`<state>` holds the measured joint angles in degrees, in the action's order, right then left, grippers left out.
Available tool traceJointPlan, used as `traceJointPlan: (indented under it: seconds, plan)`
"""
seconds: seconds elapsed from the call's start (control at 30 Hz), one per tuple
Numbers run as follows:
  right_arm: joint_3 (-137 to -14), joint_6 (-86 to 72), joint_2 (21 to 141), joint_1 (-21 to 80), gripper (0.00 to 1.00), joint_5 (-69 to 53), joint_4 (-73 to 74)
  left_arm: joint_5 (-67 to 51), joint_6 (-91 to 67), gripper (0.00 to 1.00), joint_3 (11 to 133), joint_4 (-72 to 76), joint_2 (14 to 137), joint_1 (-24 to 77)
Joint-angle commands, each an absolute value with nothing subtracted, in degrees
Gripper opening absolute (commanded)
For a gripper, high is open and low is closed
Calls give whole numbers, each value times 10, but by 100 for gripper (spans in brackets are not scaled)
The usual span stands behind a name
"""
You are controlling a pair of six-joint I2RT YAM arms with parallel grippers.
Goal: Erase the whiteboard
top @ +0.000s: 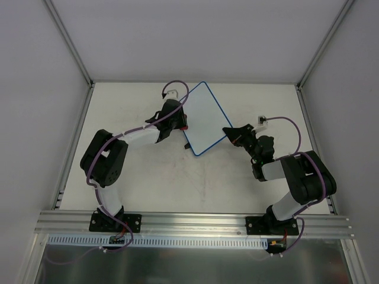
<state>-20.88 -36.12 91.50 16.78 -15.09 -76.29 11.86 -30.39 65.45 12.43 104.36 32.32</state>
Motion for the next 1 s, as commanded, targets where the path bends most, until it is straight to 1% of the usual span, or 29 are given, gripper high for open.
traceJointPlan:
  seconds: [0.0,0.03,0.13,0.27,0.53,0.77,0.97]
  plan:
    - [-215,-358,923,171,0,-174,-817,173,-271,0,715,92,1035,320]
    - [-215,-357,923,171,0,-172,-817,173,-266,0,745,65,1041,319]
    - [-216,-357,923,171,0,-173,-817,186,-262,0,775,48,1064,315]
    - [-216,-357,923,171,0,-173,-817,162,-267,0,793,45,1084,303]
    - [-216,-356,922,171,0,-174,-817,187,-260,0,834,23,1119,297]
    - [-215,-357,924,171,0,-174,-817,179,-274,0,856,4,1151,283]
    - [-215,-357,923,171,0,-174,-817,177,-260,0,911,-40,1192,280]
